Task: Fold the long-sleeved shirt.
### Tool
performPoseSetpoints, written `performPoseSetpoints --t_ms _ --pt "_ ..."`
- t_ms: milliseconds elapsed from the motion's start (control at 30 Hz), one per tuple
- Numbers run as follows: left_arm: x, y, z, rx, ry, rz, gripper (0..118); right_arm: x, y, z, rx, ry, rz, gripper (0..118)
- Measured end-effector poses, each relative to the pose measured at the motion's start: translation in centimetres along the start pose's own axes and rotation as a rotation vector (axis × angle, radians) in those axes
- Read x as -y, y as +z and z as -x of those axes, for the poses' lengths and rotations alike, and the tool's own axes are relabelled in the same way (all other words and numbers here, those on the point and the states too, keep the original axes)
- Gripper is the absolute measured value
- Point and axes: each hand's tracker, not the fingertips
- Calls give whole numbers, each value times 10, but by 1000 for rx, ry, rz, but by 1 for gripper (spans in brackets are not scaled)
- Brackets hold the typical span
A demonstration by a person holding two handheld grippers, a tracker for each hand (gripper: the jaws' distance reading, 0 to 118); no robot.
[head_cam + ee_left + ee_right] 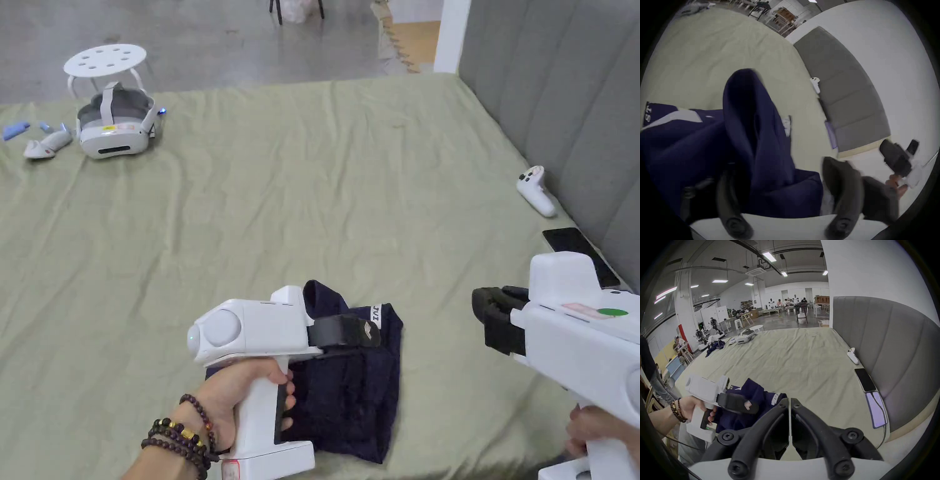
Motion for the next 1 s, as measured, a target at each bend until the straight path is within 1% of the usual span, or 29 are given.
performPoseSetpoints --t_ms 33,67,100,200,233,267,300,333,367,400,500,533,600,633,667,767,800,900,967,1000 --pt "-2 7 -6 27 -4 -38 100 2 1 -3 8 -4 4 1" --pt "-5 16 -14 26 -11 -52 104 3 2 -5 18 -8 7 1" --pt "-9 28 -19 26 -30 -68 106 4 2 -7 25 -11 10 1" --pt "-19 76 -30 17 -83 -189 106 5 1 -8 30 -20 12 1" --pt "-20 94 -31 19 -78 -230 104 5 1 -8 27 -22 10 1" --pt "-20 115 -30 29 -71 -271 100 6 1 -7 20 -27 8 1" --pt "-18 133 -29 40 -60 -309 82 6 1 -6 14 -30 6 1" --pt "-14 148 -30 30 -61 -356 57 6 1 -5 10 -32 5 1" --pt "-8 160 -29 4 -83 -403 23 6 0 -4 6 -32 4 1" --pt "-1 168 -29 -77 -138 -448 4 7 -1 -2 2 -32 4 1" --pt "24 167 -32 -393 -318 -457 4 7 -5 4 -10 -30 8 1" --pt "32 160 -29 -431 -347 -406 4 8 -6 5 -13 -30 10 1" --pt "41 133 -19 -517 -414 -365 4 9 -8 9 -20 -30 15 1" --pt "46 123 -16 -533 -433 -345 4 10 -8 10 -23 -29 17 1" --pt "52 111 -13 -544 -440 -328 4 10 -8 10 -27 -28 18 1" --pt "61 71 -14 -433 -353 -285 4 12 -7 11 -26 -26 25 1" --pt "66 59 -22 -426 -359 -283 4 13 -6 11 -23 -27 25 1" --pt "69 17 -45 -335 -365 -251 4 15 -4 7 -12 -30 33 1" --pt "71 -14 -59 -325 -391 -202 4 16 -3 4 -1 -31 39 1" --pt "73 -34 -65 -348 -416 -186 4 17 -2 2 7 -31 41 1"
